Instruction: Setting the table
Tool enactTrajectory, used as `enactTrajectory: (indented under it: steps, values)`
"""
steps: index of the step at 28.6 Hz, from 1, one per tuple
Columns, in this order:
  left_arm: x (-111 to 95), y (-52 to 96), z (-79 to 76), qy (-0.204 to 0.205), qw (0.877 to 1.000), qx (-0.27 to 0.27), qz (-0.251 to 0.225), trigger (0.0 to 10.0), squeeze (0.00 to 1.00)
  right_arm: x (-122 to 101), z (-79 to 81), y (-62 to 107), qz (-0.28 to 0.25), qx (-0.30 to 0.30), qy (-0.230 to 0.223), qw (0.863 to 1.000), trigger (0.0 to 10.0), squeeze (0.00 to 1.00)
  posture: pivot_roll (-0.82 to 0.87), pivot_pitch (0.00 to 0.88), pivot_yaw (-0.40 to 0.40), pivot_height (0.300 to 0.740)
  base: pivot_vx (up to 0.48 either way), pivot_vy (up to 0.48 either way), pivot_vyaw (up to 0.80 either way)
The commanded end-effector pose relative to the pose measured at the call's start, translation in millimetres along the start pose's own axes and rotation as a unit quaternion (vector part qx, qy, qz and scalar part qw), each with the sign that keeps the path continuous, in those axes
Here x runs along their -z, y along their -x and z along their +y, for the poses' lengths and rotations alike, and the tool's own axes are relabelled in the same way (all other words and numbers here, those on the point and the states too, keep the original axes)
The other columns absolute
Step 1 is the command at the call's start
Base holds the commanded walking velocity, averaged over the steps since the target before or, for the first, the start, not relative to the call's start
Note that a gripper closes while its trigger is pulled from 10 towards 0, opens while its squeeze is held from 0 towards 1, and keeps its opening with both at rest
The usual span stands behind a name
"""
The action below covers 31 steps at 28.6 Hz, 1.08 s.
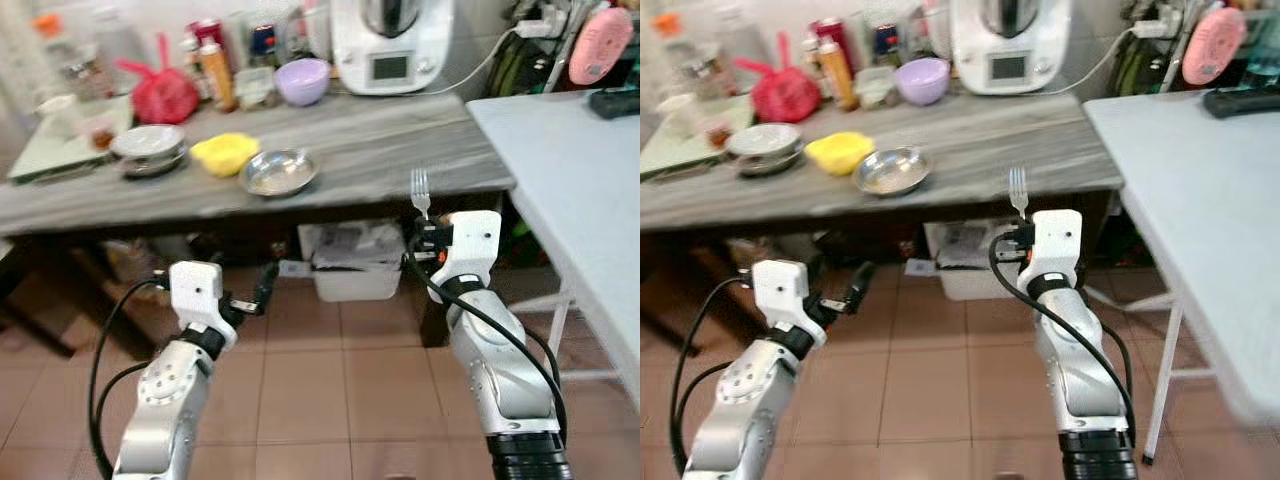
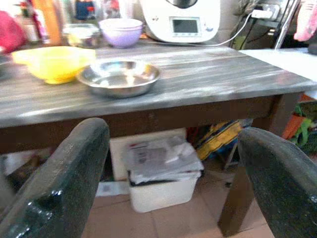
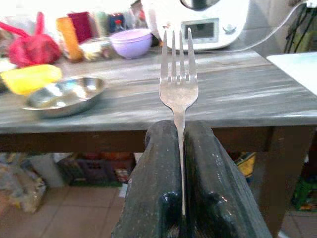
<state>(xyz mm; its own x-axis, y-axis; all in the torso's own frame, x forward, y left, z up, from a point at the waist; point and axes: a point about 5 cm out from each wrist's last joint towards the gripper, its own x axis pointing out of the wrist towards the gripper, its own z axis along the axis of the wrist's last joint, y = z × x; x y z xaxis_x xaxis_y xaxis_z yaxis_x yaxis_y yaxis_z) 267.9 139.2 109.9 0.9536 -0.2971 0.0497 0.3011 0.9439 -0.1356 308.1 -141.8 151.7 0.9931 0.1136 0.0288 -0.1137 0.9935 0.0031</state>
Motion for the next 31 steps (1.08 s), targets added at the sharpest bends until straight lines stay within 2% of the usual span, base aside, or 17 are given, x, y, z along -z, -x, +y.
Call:
enactTrajectory:
  steps: [1,20,31]
  values:
    - [-4.2,1.2,4.3,-0.012,1.0,0.0,-0.005,10.0,0.0,-5.1,1.3,-1.6,-0.01,0.0,-0.004,1.0,10.0,0.0,-0.14,0.05,0.089,0.74,0.48,0.0,0.0]
    - [-3.3,0.9,0.3,-0.018,1.0,0.01,0.002,10.0,0.0,-3.4,1.9,-0.9,-0.007,0.002,-0.006,1.0,10.0,0.0,-0.13,0.053,0.093,0.74,0.473,0.0,0.0]
    - [-1.6,2.2,2.5,-0.025,1.0,0.002,0.015,10.0,0.0,-2.8,3.5,-1.4,-0.007,0.001,-0.01,1.0,10.0,0.0,-0.13,0.051,0.092,0.74,0.0,0.0,0.0]
